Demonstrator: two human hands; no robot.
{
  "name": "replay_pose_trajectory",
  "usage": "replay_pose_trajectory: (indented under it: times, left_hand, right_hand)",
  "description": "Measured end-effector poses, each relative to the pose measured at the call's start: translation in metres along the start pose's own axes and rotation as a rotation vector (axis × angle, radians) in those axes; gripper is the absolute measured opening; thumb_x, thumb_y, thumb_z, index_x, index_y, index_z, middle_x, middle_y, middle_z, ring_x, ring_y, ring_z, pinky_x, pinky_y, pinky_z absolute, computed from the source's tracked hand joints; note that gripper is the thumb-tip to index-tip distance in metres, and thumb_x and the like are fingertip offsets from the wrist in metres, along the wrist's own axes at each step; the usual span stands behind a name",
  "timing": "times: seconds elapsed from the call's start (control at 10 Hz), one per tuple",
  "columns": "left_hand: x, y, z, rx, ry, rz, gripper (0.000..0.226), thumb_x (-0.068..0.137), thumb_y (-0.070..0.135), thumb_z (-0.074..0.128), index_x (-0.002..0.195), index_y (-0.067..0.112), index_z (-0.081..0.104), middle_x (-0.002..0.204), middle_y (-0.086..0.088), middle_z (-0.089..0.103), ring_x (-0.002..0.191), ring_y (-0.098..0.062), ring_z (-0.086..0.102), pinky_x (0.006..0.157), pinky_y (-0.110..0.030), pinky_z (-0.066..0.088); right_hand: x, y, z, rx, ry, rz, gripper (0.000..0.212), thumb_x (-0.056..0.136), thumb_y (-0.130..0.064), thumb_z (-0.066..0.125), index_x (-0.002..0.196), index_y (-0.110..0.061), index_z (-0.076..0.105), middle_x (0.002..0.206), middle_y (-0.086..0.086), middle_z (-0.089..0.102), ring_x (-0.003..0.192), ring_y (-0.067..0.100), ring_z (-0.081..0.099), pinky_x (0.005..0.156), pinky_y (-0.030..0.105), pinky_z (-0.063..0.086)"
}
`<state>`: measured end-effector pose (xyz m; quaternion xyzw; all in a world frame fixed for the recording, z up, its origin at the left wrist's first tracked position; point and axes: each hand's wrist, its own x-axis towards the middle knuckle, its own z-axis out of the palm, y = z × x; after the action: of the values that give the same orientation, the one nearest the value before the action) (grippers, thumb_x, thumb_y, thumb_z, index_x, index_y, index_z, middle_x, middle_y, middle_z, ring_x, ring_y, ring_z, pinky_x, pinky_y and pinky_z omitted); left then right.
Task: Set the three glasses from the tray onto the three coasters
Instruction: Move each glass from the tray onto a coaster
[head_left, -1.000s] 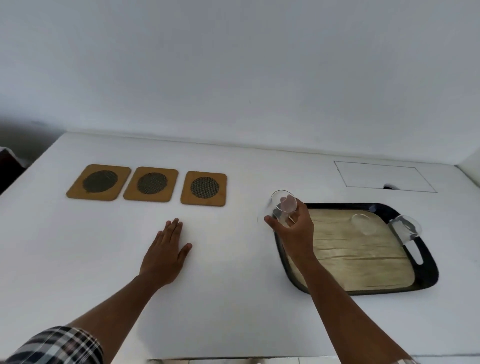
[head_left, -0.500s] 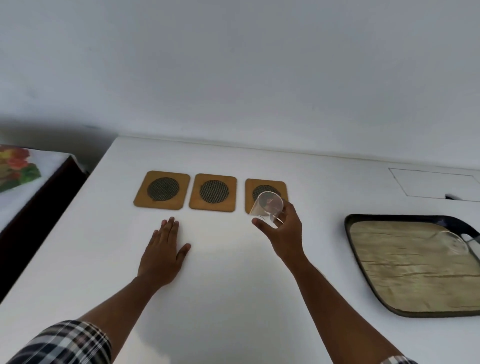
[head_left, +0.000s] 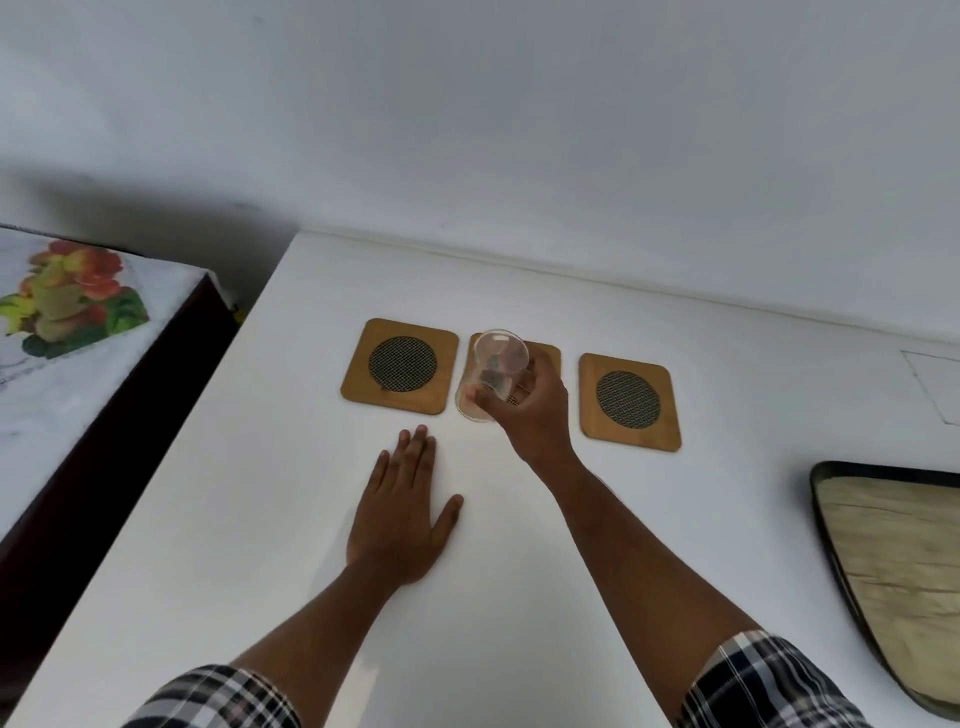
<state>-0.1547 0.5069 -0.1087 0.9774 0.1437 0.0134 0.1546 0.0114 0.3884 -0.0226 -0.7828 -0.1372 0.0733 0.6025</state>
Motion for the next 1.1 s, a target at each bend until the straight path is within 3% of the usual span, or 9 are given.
replay_pose_trajectory:
  times: [0.1, 0.2, 0.3, 0.4, 0.6, 0.9, 1.1]
  left_hand:
    - [0.001, 0.002, -0.001, -0.001, -0.012, -0.012, 0.081, 0.098, 0.066, 0.018, 0.16, 0.017, 0.001, 0.17, 0.001, -0.007, 0.154, -0.013, -0.014, 0.127, -0.039, 0.005]
    - [0.001, 0.003, -0.001, -0.013, -0.015, -0.019, 0.081, 0.098, 0.067, 0.017, 0.16, 0.019, -0.002, 0.17, 0.002, -0.008, 0.154, -0.012, -0.015, 0.127, -0.04, 0.005]
    - [0.0, 0.003, -0.002, -0.021, -0.011, -0.015, 0.08, 0.098, 0.065, 0.02, 0.16, 0.018, 0.0, 0.17, 0.002, -0.007, 0.155, -0.013, -0.013, 0.127, -0.04, 0.006]
    - [0.001, 0.004, -0.003, -0.025, -0.016, -0.012, 0.08, 0.099, 0.064, 0.021, 0.16, 0.019, -0.001, 0.17, 0.003, -0.007, 0.155, -0.012, -0.013, 0.127, -0.04, 0.006]
    - [0.001, 0.006, -0.004, -0.045, -0.03, -0.031, 0.08, 0.098, 0.066, 0.02, 0.16, 0.021, -0.002, 0.169, 0.004, -0.008, 0.154, -0.011, -0.014, 0.127, -0.041, 0.009]
    - [0.001, 0.007, -0.004, -0.054, -0.032, -0.043, 0.08, 0.098, 0.067, 0.02, 0.16, 0.022, -0.002, 0.169, 0.005, -0.009, 0.154, -0.011, -0.014, 0.127, -0.041, 0.008]
    - [0.001, 0.007, -0.003, -0.054, -0.024, -0.044, 0.08, 0.098, 0.068, 0.02, 0.16, 0.023, -0.002, 0.169, 0.005, -0.008, 0.154, -0.011, -0.013, 0.127, -0.04, 0.007]
  right_hand:
    - [0.014, -0.006, 0.027, 0.012, -0.034, -0.033, 0.073, 0.067, -0.024, 0.098, 0.129, -0.021, 0.061, 0.116, -0.02, 0.067, 0.109, -0.003, 0.067, 0.094, 0.022, 0.058]
    - [0.028, -0.01, 0.048, 0.014, -0.074, -0.061, 0.075, 0.068, -0.024, 0.097, 0.133, -0.019, 0.06, 0.12, -0.014, 0.068, 0.115, 0.009, 0.067, 0.101, 0.032, 0.058]
    - [0.041, -0.01, 0.064, 0.023, -0.1, -0.059, 0.078, 0.068, -0.018, 0.098, 0.135, -0.011, 0.059, 0.125, -0.003, 0.069, 0.115, 0.014, 0.069, 0.102, 0.033, 0.058]
    - [0.052, -0.007, 0.078, 0.028, -0.118, -0.043, 0.077, 0.067, -0.01, 0.098, 0.133, -0.007, 0.059, 0.12, -0.006, 0.068, 0.104, -0.01, 0.066, 0.094, 0.014, 0.054]
    - [0.061, -0.003, 0.097, 0.012, -0.157, -0.023, 0.077, 0.064, -0.013, 0.1, 0.131, -0.013, 0.061, 0.116, -0.015, 0.066, 0.1, -0.018, 0.063, 0.09, 0.012, 0.054]
    - [0.064, -0.007, 0.106, -0.029, -0.19, -0.042, 0.079, 0.065, -0.017, 0.1, 0.134, -0.014, 0.06, 0.131, 0.003, 0.069, 0.118, 0.014, 0.067, 0.09, 0.009, 0.051]
    - [0.062, -0.008, 0.107, -0.022, -0.194, -0.044, 0.079, 0.067, -0.019, 0.099, 0.134, -0.016, 0.059, 0.13, -0.001, 0.069, 0.116, 0.011, 0.067, 0.096, 0.019, 0.054]
